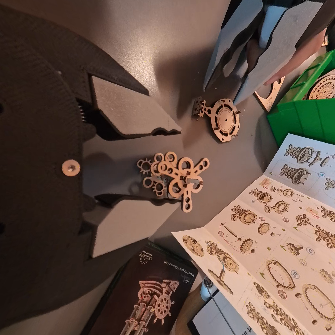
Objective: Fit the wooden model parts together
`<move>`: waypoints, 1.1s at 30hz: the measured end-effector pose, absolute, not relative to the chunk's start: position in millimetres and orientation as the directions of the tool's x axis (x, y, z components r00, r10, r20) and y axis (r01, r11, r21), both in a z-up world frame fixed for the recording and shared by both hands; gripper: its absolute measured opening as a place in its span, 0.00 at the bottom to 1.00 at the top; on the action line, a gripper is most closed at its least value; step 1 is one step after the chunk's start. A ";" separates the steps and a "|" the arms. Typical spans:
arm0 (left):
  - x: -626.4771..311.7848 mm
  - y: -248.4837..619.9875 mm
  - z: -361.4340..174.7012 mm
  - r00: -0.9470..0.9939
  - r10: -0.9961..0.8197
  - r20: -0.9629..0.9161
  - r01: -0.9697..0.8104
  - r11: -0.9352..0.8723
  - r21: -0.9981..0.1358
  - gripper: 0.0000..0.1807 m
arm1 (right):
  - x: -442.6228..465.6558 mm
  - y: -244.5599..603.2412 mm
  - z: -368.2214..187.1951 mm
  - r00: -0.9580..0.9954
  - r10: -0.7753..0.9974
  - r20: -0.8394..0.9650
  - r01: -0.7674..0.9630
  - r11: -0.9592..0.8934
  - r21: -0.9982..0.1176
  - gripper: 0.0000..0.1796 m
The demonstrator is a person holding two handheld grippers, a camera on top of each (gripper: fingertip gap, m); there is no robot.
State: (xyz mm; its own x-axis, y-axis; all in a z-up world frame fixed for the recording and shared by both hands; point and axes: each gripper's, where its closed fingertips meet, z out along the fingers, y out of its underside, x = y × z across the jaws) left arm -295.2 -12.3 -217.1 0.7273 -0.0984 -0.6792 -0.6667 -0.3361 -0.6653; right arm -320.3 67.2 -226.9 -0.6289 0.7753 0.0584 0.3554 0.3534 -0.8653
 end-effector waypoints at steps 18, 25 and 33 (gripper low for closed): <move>-296.6 -12.7 -217.3 0.712 -0.095 -0.696 -0.680 -0.341 -0.649 0.18 | -318.7 73.7 -221.3 -0.620 0.781 0.070 0.343 0.351 -0.871 0.41; -299.3 -14.9 -220.3 0.674 -0.090 -0.734 -0.711 -0.350 -0.610 0.17 | -312.3 72.1 -221.4 -0.626 0.774 0.097 0.328 0.374 -0.868 0.44; -294.2 -37.6 -187.7 0.766 -0.003 -0.643 -0.629 -0.208 -0.749 0.16 | -300.3 90.8 -203.2 -0.558 0.815 0.155 0.263 0.351 -0.899 0.45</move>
